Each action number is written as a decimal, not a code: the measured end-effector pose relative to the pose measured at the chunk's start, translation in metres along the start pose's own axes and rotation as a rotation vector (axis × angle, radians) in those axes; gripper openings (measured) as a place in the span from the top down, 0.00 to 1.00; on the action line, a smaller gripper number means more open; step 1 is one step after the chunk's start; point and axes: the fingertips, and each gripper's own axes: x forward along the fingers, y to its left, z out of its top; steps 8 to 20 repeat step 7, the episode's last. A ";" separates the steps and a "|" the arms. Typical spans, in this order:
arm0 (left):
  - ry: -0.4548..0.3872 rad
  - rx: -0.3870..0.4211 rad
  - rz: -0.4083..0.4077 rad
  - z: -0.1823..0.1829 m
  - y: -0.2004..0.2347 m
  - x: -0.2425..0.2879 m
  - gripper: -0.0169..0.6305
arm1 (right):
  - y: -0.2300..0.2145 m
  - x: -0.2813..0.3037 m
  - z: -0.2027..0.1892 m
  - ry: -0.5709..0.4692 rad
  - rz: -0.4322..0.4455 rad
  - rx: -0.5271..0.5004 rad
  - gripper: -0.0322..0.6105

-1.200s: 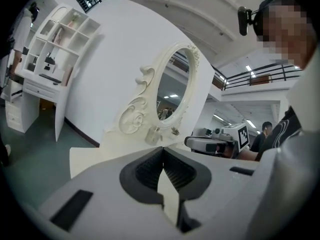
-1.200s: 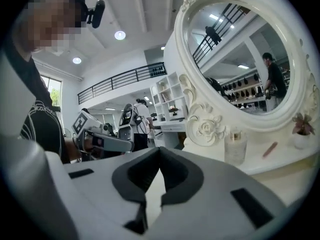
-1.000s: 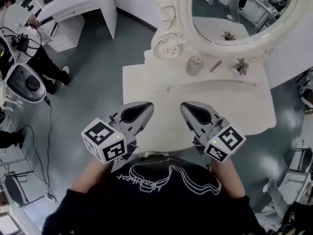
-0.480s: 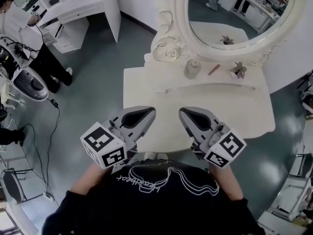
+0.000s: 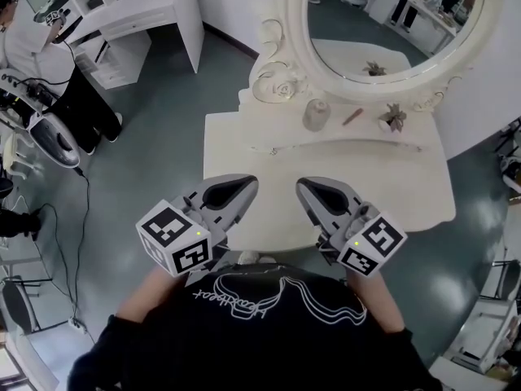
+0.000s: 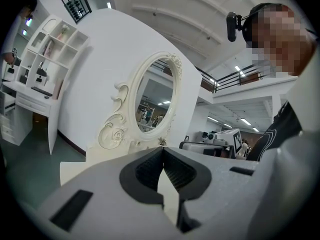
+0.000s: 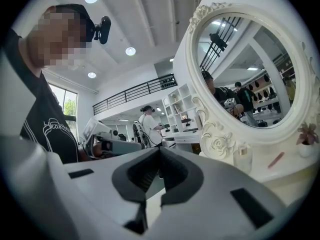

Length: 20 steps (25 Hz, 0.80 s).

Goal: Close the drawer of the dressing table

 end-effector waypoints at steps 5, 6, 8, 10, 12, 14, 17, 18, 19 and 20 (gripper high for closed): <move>-0.006 0.003 0.017 -0.004 -0.007 0.003 0.97 | 0.000 -0.010 -0.003 0.000 0.005 -0.003 0.95; -0.007 0.002 0.020 -0.006 -0.009 0.003 0.97 | 0.001 -0.013 -0.004 0.001 0.006 -0.003 0.95; -0.009 0.001 0.023 -0.008 -0.011 0.003 0.97 | 0.001 -0.015 -0.005 0.001 0.006 -0.002 0.95; -0.009 0.001 0.023 -0.008 -0.011 0.003 0.97 | 0.001 -0.015 -0.005 0.001 0.006 -0.002 0.95; -0.009 0.001 0.023 -0.008 -0.011 0.003 0.97 | 0.001 -0.015 -0.005 0.001 0.006 -0.002 0.95; -0.009 0.001 0.023 -0.008 -0.011 0.003 0.97 | 0.001 -0.015 -0.005 0.001 0.006 -0.002 0.95; -0.009 0.001 0.023 -0.008 -0.011 0.003 0.97 | 0.001 -0.015 -0.005 0.001 0.006 -0.002 0.95; -0.009 0.001 0.023 -0.008 -0.011 0.003 0.97 | 0.001 -0.015 -0.005 0.001 0.006 -0.002 0.95; -0.009 0.001 0.023 -0.008 -0.011 0.003 0.97 | 0.001 -0.015 -0.005 0.001 0.006 -0.002 0.95; -0.009 0.001 0.023 -0.008 -0.011 0.003 0.97 | 0.001 -0.015 -0.005 0.001 0.006 -0.002 0.95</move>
